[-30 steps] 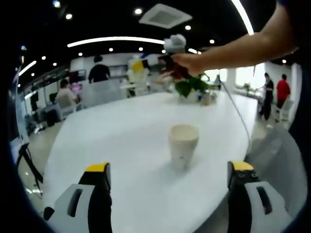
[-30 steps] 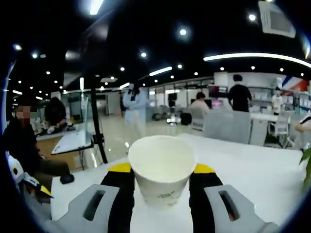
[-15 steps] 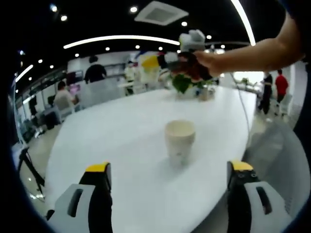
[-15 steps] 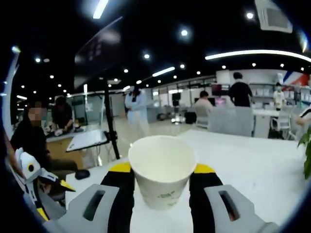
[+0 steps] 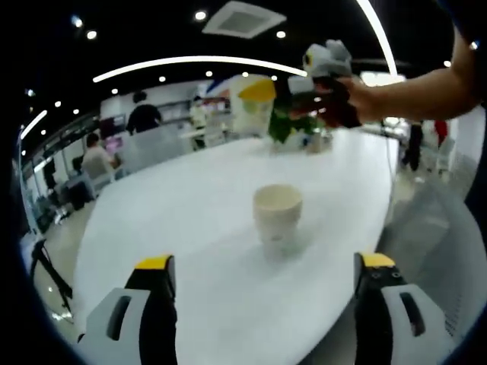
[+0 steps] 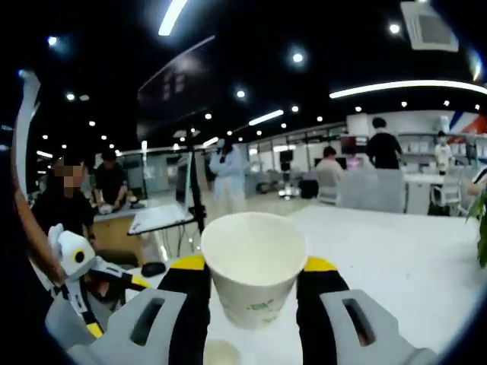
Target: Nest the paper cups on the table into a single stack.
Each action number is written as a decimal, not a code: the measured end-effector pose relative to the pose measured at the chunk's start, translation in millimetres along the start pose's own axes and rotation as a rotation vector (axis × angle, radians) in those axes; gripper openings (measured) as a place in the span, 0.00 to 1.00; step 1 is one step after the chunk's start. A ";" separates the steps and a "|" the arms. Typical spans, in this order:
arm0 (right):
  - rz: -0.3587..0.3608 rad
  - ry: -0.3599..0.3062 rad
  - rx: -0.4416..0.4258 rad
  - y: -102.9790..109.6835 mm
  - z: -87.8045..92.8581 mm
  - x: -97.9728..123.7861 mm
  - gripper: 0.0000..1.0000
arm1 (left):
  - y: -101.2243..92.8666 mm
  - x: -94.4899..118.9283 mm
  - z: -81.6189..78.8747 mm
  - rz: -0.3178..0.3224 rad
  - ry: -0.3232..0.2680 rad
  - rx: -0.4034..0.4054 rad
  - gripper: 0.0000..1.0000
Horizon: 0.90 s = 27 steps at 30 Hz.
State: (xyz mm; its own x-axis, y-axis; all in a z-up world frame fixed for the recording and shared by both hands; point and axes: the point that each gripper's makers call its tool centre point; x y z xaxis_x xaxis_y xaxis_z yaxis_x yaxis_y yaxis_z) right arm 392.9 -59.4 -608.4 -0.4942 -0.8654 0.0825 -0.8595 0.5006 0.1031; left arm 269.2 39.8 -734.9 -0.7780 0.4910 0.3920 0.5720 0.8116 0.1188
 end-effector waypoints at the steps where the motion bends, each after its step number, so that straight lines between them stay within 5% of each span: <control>1: -0.008 0.002 0.003 6.1 0.8 1.0 0.41 | 0.2 0.1 -0.2 0.000 -0.001 0.001 0.96; 10: -0.053 0.010 0.028 50.3 14.4 7.9 0.41 | 4.1 0.0 -1.3 -0.008 -0.008 0.006 0.95; 19: -0.016 0.005 0.026 43.9 38.3 4.8 0.41 | 4.6 -0.2 -1.1 -0.008 -0.009 0.002 0.95; 27: 0.019 0.055 0.000 37.1 82.2 0.1 0.41 | 4.7 -0.4 -0.9 -0.010 -0.009 -0.001 0.95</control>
State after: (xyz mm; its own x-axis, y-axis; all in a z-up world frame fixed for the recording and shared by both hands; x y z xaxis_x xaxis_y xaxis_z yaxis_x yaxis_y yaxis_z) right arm 350.3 -42.6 -686.0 -0.5028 -0.8532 0.1385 -0.8500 0.5172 0.1006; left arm 272.5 43.1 -733.8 -0.7858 0.4859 0.3828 0.5647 0.8160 0.1235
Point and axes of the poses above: the point that each gripper's makers call its tool centre point, and the gripper's own axes: x roughly backward along the fingers, y roughly to its left, z roughly out of its underside, and after that the axes turned 9 degrees about -z, right-handed
